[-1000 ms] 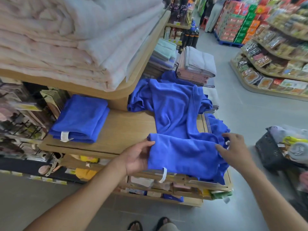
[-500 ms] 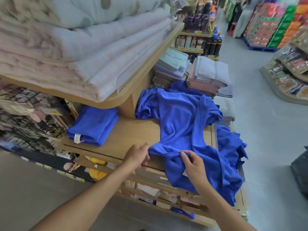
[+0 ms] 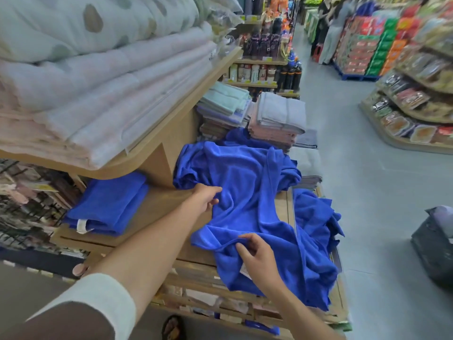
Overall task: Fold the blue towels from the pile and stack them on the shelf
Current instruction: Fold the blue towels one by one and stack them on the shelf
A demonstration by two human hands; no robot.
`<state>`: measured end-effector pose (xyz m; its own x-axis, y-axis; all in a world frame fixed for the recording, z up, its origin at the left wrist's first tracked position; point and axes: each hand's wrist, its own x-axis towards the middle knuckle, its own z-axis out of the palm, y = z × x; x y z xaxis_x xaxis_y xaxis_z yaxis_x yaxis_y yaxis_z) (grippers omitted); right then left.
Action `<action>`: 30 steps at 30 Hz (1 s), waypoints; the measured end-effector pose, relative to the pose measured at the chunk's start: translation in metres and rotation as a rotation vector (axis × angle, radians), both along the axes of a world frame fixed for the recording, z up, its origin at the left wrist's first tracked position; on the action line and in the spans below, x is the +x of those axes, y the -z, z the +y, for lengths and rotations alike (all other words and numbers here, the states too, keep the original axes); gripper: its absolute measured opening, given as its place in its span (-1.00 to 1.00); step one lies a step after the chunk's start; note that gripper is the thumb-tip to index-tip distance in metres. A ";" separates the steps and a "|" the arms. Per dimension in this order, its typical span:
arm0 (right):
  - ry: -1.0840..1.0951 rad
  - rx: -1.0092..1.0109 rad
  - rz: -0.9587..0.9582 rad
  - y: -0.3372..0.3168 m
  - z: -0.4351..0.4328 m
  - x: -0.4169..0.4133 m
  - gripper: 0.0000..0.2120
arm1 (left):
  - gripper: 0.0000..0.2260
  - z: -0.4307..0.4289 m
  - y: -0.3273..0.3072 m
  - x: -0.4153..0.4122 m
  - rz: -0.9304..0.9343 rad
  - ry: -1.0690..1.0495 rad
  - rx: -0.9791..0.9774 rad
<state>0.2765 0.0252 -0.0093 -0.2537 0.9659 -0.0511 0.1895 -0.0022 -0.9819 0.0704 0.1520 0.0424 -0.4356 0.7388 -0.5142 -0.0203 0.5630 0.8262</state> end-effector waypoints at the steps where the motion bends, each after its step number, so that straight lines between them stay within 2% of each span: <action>1: 0.020 -0.016 0.022 0.001 0.001 0.001 -0.86 | -0.87 0.002 0.000 0.002 -0.035 -0.011 -0.017; 4: 0.064 -0.038 0.048 0.003 0.003 0.002 -0.82 | -0.72 -0.002 0.001 0.000 -0.072 -0.057 -0.015; 7: 0.061 -0.031 0.066 0.004 0.005 0.007 -0.82 | -0.74 -0.026 -0.002 -0.009 -0.075 -0.035 0.043; 9: 0.051 -0.028 0.079 0.006 0.006 0.011 -0.78 | -0.74 -0.058 0.000 -0.018 0.119 0.169 0.054; 11: 0.044 -0.035 0.094 0.007 0.006 0.012 -0.76 | -0.72 -0.087 0.006 -0.029 0.291 0.488 -0.090; 13: 0.020 -0.035 0.099 0.007 0.006 0.012 -0.77 | -0.65 -0.096 0.013 -0.043 0.334 0.595 -0.187; 15: 0.004 -0.037 0.102 0.005 0.006 0.011 -0.79 | -0.63 -0.087 0.013 -0.053 0.352 0.468 -0.136; 18: -0.009 -0.034 0.097 0.002 0.004 0.009 -0.81 | -0.65 -0.063 0.007 -0.062 0.476 0.260 -0.008; 20: -0.009 -0.042 0.102 0.000 0.003 0.009 -0.81 | -0.65 -0.047 0.006 -0.064 0.424 0.161 0.030; 23: -0.007 -0.053 0.110 -0.003 0.002 0.008 -0.80 | -0.71 -0.023 0.008 -0.062 0.327 0.065 0.063; 27: 0.005 -0.085 0.134 -0.006 0.002 0.008 -0.82 | -0.79 -0.006 0.003 -0.059 0.383 -0.055 0.170; 30: 0.011 -0.106 0.151 -0.006 0.003 0.009 -0.86 | -0.79 -0.003 0.003 -0.062 0.398 -0.057 0.202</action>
